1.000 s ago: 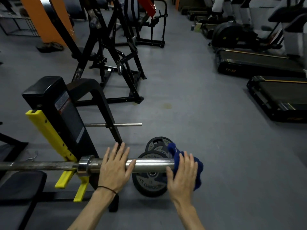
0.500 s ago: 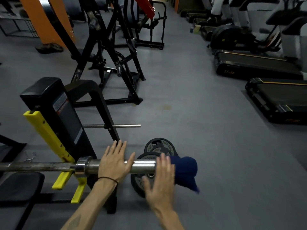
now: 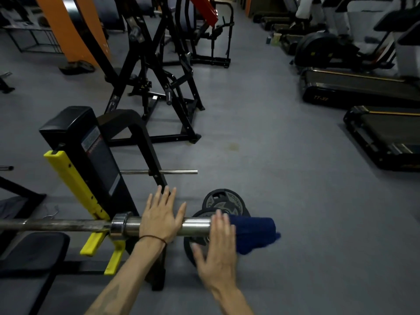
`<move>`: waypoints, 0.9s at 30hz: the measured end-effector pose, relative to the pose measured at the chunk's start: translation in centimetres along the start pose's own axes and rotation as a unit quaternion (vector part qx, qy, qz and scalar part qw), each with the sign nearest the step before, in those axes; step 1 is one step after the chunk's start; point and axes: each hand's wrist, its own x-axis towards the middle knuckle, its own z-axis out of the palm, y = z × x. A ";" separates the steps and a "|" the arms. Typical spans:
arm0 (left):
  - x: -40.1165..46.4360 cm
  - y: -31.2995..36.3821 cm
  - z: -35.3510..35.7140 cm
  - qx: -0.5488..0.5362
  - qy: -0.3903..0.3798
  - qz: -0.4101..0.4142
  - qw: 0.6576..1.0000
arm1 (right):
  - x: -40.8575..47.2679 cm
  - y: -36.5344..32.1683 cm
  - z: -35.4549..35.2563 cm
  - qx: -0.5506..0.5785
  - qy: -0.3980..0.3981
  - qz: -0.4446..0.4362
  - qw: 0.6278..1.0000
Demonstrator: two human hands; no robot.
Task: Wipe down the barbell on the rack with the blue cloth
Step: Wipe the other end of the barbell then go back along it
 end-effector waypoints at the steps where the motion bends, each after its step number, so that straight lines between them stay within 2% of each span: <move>1: 0.7 0.3 -0.5 0.004 -0.009 0.001 1.000 | 0.2 -0.2 0.1 -0.016 -0.024 -0.042 0.999; 3: 1.7 0.2 -1.3 0.003 -0.011 -0.002 1.000 | 1.0 1.8 -0.8 -0.048 -0.039 -0.074 0.995; 7: -1.1 -0.1 -0.9 0.014 0.051 0.054 0.997 | 1.1 8.2 -4.6 -0.057 0.027 0.017 0.998; 10: -3.1 0.0 0.7 0.012 0.011 0.071 0.997 | 0.7 5.7 -3.6 -0.014 0.040 0.043 0.998; 13: -1.3 0.7 0.3 0.000 -0.004 0.028 1.000 | -0.3 0.3 -0.6 0.012 -0.013 -0.025 1.000; 16: 0.7 1.1 -0.6 -0.008 -0.009 0.022 1.000 | 0.4 1.3 -0.9 -0.035 -0.050 -0.103 0.993; 18: 0.5 0.8 -1.1 -0.007 0.010 0.015 1.000 | 1.0 4.6 -2.4 -0.043 -0.035 -0.077 0.996; 21: -1.9 0.2 -0.2 0.013 0.049 0.038 0.998 | 0.5 7.6 -4.3 -0.018 0.041 0.025 0.999; 23: -2.7 0.0 0.7 0.010 0.026 0.040 0.999 | 0.0 5.2 -3.2 0.017 0.046 0.059 0.997; 24: -2.5 0.2 0.6 -0.001 0.005 0.022 1.000 | -0.2 3.2 -2.1 0.032 0.031 0.048 0.998; 27: -1.0 1.0 -0.1 0.008 0.012 -0.001 1.000 | -0.2 -1.4 0.5 0.037 -0.037 -0.043 0.998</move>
